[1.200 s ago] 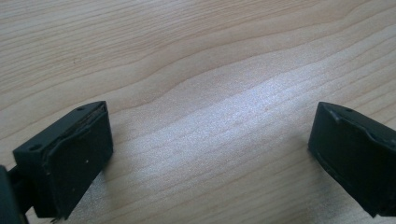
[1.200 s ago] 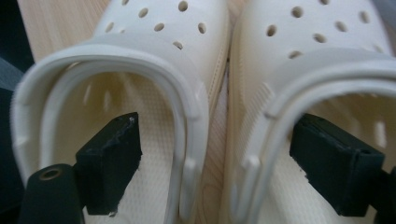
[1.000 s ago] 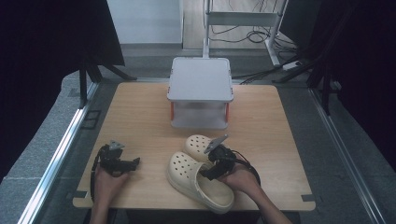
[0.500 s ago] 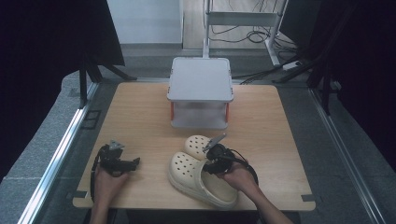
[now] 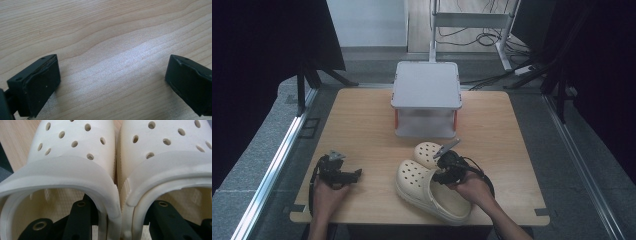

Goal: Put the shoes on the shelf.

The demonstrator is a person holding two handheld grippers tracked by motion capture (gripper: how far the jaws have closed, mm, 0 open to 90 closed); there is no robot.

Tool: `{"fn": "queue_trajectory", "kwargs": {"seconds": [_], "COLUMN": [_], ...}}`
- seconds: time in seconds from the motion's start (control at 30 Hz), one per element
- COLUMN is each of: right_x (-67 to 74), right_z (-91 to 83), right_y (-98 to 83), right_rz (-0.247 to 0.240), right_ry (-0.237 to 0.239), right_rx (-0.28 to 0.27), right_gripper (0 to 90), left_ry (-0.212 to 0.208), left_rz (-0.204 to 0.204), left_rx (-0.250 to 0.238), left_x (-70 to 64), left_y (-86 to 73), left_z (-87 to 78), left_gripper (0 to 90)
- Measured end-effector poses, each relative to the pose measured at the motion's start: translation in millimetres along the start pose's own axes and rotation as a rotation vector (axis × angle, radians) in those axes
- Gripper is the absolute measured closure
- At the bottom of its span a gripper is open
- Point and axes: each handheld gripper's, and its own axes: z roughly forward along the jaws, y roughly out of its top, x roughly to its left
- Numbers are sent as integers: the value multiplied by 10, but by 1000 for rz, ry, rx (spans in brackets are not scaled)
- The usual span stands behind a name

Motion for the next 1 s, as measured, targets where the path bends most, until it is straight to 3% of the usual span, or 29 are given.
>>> {"fn": "queue_trajectory", "kwargs": {"seconds": [0.5,1.0], "right_x": [-57,-101], "right_z": [-417,-921], "right_y": [168,513], "right_rz": [49,84], "right_ry": [-29,-54], "right_rx": [-7,-18], "right_gripper": [646,645], "left_ry": [0,0], "left_rz": [-1,3], "left_rx": [-1,-3], "left_x": [0,2], "left_y": [0,0], "left_z": [1,2], "left_gripper": [0,0]}}
